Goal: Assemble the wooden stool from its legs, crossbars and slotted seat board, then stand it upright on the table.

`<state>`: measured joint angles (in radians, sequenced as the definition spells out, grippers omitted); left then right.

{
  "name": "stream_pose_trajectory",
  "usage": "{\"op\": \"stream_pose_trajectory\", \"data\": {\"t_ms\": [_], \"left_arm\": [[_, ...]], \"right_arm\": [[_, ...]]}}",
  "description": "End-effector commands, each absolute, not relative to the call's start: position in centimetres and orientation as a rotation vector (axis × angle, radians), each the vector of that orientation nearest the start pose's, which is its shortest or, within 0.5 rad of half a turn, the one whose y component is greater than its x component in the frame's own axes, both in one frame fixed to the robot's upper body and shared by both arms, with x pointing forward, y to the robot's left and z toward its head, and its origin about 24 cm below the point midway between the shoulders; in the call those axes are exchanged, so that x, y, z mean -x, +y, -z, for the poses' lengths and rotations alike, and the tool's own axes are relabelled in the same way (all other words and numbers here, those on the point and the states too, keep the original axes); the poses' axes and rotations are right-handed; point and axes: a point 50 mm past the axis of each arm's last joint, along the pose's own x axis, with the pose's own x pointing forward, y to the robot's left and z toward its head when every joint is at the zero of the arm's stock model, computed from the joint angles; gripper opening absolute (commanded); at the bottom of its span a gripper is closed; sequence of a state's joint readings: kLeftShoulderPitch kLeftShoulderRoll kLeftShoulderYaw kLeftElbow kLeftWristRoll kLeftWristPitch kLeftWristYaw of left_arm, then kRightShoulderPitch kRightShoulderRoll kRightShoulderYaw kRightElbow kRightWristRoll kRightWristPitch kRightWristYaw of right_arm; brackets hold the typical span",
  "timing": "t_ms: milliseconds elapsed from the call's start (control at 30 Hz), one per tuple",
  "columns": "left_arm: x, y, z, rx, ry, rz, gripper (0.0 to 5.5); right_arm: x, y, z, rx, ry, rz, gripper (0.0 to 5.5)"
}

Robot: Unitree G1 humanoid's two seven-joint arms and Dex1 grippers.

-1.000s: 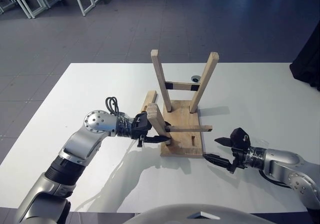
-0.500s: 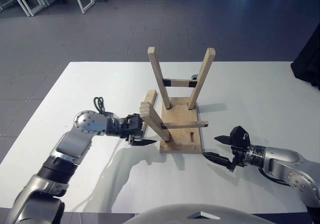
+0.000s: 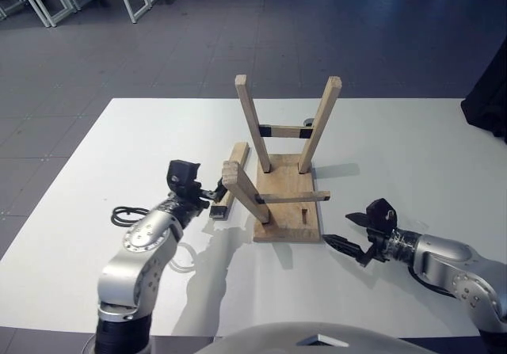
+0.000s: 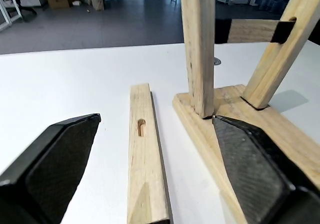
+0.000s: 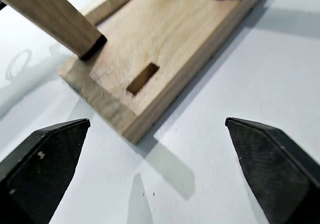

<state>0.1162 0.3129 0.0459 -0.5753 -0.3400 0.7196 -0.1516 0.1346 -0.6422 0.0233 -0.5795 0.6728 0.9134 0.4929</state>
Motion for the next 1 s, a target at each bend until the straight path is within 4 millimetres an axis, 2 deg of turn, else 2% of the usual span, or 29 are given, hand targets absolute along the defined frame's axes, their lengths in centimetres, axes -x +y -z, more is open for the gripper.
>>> {"op": "stream_pose_trajectory", "data": {"t_ms": [33,233,367,433,667,800,867,933,1000], "left_arm": [[-21.4,17.4,-6.5,-0.102,0.374,0.248,4.15],[-20.6,18.2,-3.0,-0.15,0.459,0.186,4.15],[-20.0,18.2,-0.7,-0.053,0.533,0.17,4.15],[-20.2,18.0,-0.4,0.0,0.523,0.174,3.81],[-21.8,17.3,-0.5,0.034,0.475,0.147,2.7],[-21.9,18.1,0.1,0.084,0.474,0.101,2.05],[-22.1,18.9,-0.2,0.114,0.438,0.077,2.04],[-22.7,19.7,-1.7,0.186,0.332,0.073,2.04],[-23.7,20.7,-5.1,0.306,0.127,0.115,2.04]], "right_arm": [[-18.6,-16.8,-7.9,-0.042,0.614,-0.822,5.0],[-18.4,-16.4,-7.8,-0.046,0.613,-0.837,5.0],[-18.5,-16.3,-7.9,-0.044,0.611,-0.843,5.0],[-18.6,-16.4,-8.0,-0.042,0.609,-0.842,5.0],[-19.7,-17.3,-8.6,-0.044,0.604,-0.797,5.0],[-21.2,-18.3,-9.5,-0.049,0.574,-0.738,5.0],[-22.4,-18.8,-10.2,-0.042,0.545,-0.695,5.0],[-23.4,-19.0,-11.0,-0.046,0.512,-0.676,5.0],[-24.4,-19.1,-12.4,-0.088,0.463,-0.673,5.0]]}}
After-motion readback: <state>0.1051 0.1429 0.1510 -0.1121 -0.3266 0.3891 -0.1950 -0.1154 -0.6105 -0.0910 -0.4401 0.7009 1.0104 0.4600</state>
